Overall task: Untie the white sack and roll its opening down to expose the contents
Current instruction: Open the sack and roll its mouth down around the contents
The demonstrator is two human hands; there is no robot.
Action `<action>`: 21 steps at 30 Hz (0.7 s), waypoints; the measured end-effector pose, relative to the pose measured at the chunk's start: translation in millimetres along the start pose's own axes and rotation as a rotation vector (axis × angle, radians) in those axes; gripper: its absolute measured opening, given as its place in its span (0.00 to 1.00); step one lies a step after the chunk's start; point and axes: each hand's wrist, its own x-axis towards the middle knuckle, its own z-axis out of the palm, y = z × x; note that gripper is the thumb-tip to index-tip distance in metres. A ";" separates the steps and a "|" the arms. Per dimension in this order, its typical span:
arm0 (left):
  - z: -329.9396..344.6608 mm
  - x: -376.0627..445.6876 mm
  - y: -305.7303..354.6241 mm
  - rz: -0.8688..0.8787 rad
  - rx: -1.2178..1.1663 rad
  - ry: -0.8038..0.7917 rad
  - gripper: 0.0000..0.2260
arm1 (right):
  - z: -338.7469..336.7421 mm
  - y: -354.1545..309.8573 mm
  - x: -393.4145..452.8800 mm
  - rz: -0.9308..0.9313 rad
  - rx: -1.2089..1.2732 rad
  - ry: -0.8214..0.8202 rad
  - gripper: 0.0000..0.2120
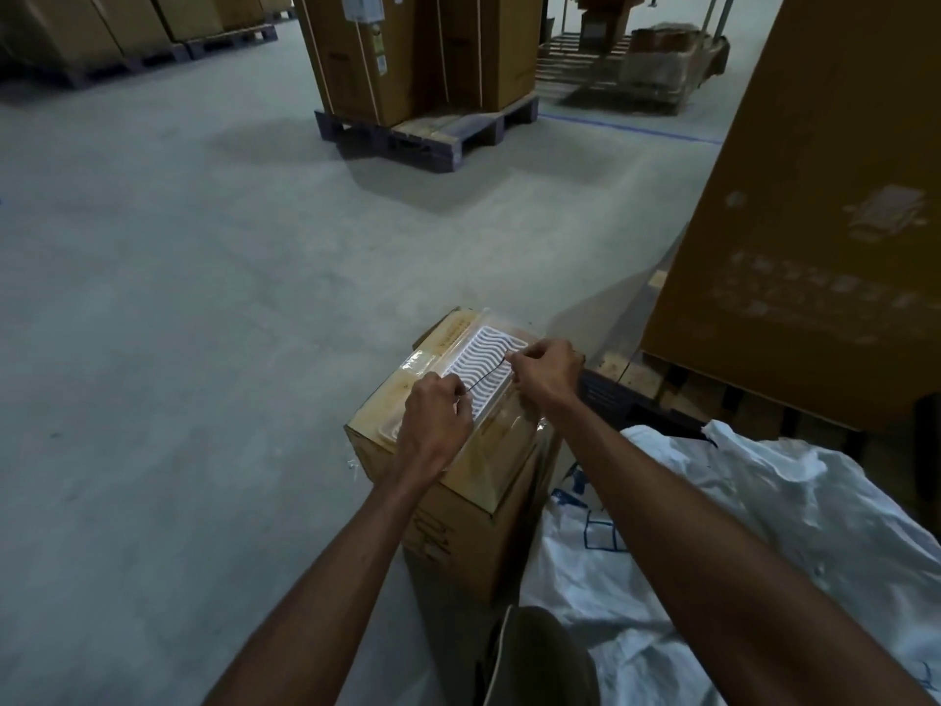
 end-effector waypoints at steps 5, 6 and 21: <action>-2.9 -19.6 27.5 -0.012 -0.087 -0.003 0.09 | -29.1 7.6 -23.8 -0.090 -0.014 0.010 0.04; -2.2 -24.5 35.1 -0.007 -0.103 -0.014 0.08 | -39.0 9.2 -33.3 -0.108 -0.029 0.017 0.03; 58.8 -101.1 198.9 0.250 -0.194 -0.411 0.16 | -231.5 113.7 -129.0 -0.246 -0.860 0.107 0.22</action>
